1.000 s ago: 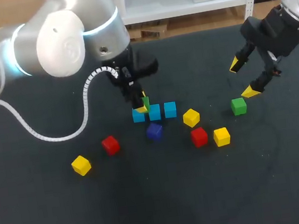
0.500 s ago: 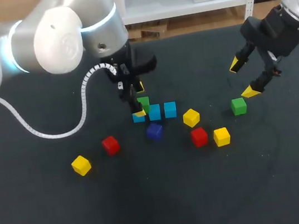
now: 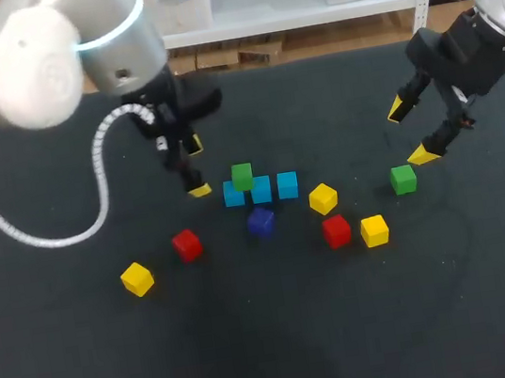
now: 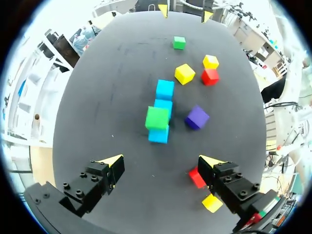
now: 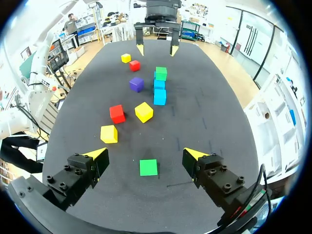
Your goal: Place the blue cubes, place green cubes on the blue cubes, place the yellow cubes on the green cubes, then place the red cubes on the yellow cubes, and place purple cube on the red cubes.
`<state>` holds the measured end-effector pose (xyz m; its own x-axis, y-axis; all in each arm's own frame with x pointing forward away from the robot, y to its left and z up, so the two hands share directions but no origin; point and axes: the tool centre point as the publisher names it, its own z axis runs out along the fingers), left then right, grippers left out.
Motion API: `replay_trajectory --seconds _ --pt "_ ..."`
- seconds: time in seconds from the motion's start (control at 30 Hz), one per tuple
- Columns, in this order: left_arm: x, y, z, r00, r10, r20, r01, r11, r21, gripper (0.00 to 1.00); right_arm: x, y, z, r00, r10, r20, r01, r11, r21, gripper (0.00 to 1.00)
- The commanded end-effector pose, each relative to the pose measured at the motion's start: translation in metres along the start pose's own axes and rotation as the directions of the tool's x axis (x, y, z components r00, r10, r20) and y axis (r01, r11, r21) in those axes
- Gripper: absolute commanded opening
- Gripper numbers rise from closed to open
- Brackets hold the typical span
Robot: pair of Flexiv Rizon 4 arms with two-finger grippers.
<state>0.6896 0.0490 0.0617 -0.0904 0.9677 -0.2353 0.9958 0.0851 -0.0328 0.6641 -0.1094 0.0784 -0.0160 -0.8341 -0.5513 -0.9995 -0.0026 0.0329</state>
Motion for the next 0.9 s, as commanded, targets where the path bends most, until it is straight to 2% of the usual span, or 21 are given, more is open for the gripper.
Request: replay_trajectory --seconds 0.03,0.1,0.13,0.37,0.53,0.9 --pt "0.037 -0.021 -0.004 0.987 0.011 0.162 -0.003 0.999 -0.050 1.00 0.000 0.000 0.000 1.000 -0.001 0.002 0.001 1.000 0.000 1.00" --pt "0.047 -0.022 -0.003 0.985 -0.026 0.170 0.033 0.999 -0.039 1.00 0.000 0.000 0.000 1.000 -0.001 0.002 0.001 1.000 0.000 1.00" --pt "0.052 -0.025 -0.004 0.975 -0.020 0.223 0.031 0.999 -0.045 1.00 0.000 0.000 0.000 1.000 -0.001 0.002 0.001 1.000 0.000 1.00" --pt "0.076 -0.031 -0.005 0.949 -0.063 0.308 0.078 0.996 -0.034 1.00 0.000 0.000 0.000 1.000 -0.001 0.002 0.001 1.000 0.000 1.00" --pt "0.078 -0.031 -0.009 0.951 -0.068 0.303 0.081 0.996 -0.032 1.00 0.000 0.000 0.000 1.000 -0.001 0.002 0.001 1.000 0.000 1.00" --pt "0.069 -0.032 -0.020 0.956 -0.050 0.288 0.063 0.997 -0.034 1.00 0.000 0.000 0.000 1.000 -0.001 0.002 0.001 1.000 0.000 1.00"
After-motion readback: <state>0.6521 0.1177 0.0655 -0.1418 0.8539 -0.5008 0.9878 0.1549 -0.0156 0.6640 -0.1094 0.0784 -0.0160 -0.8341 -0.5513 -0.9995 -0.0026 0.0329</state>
